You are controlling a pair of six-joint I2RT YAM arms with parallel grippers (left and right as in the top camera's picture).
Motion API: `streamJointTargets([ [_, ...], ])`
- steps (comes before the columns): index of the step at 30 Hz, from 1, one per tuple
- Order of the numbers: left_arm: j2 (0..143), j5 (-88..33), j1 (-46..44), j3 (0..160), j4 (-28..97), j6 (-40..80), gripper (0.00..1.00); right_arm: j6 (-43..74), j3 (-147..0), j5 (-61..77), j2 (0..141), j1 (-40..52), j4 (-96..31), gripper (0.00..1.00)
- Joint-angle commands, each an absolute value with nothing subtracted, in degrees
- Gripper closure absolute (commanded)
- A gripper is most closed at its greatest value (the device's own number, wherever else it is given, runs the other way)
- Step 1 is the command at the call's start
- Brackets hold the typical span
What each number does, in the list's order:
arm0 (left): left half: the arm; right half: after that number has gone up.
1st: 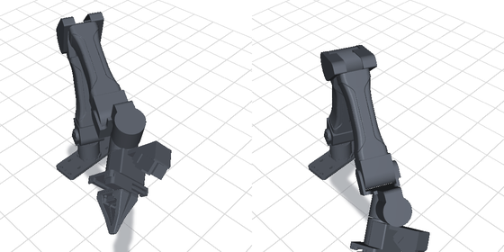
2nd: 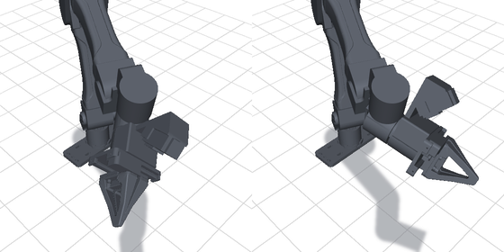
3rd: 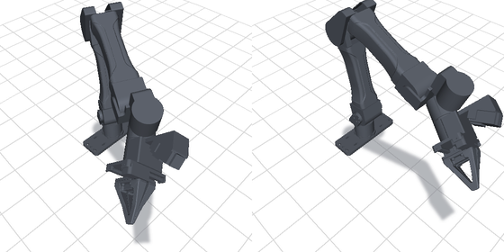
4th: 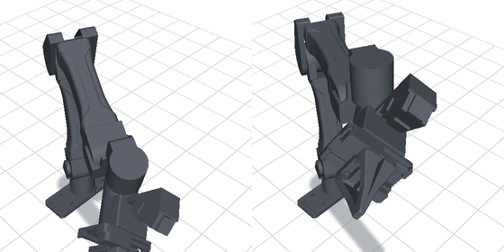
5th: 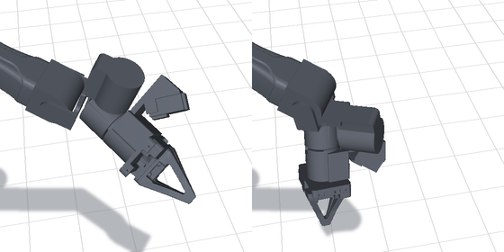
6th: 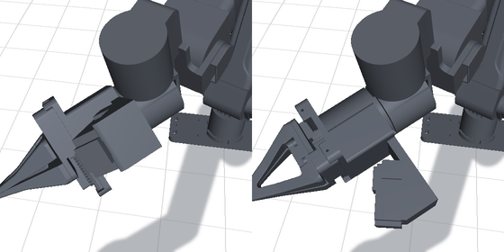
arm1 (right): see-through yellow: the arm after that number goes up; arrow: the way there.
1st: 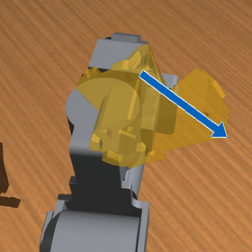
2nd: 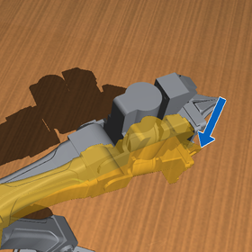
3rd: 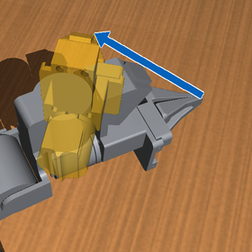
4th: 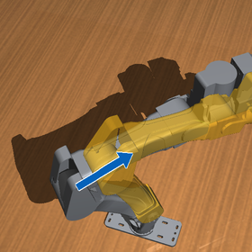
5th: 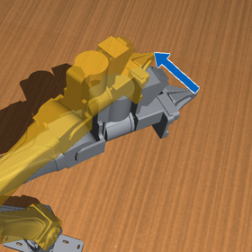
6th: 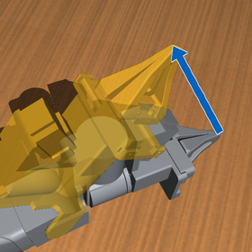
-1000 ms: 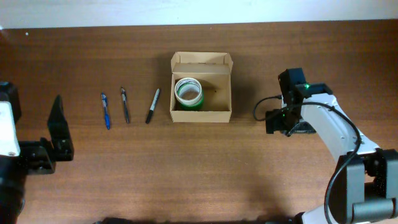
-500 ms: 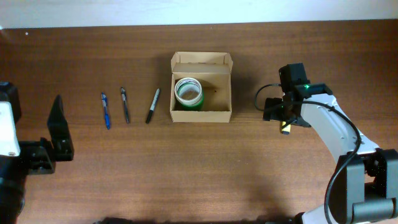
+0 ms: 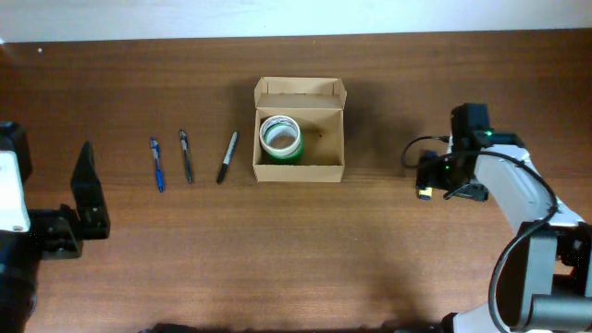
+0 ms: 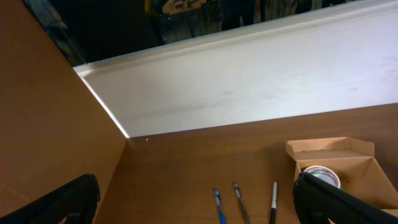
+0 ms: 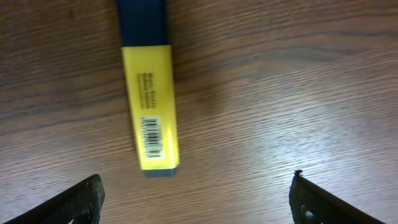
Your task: Pack container
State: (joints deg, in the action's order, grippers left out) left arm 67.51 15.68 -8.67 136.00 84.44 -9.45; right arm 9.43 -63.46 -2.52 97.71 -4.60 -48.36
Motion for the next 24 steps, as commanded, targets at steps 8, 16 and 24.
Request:
streamJointTargets([
  [8,67.92,15.22,-8.84,135.79,84.47,-9.98,0.01,3.36,-63.00,4.40,97.80,-3.55,-47.94,0.07],
  [16,67.92,15.22,-8.84,135.79,84.47,-9.98,0.01,1.26,-63.00,6.07,100.40,-3.40,-47.79,0.08],
  [24,67.92,15.22,-8.84,135.79,84.42,-9.98,0.01,1.26,-63.00,5.82,104.03,-3.40,-46.87,0.09],
])
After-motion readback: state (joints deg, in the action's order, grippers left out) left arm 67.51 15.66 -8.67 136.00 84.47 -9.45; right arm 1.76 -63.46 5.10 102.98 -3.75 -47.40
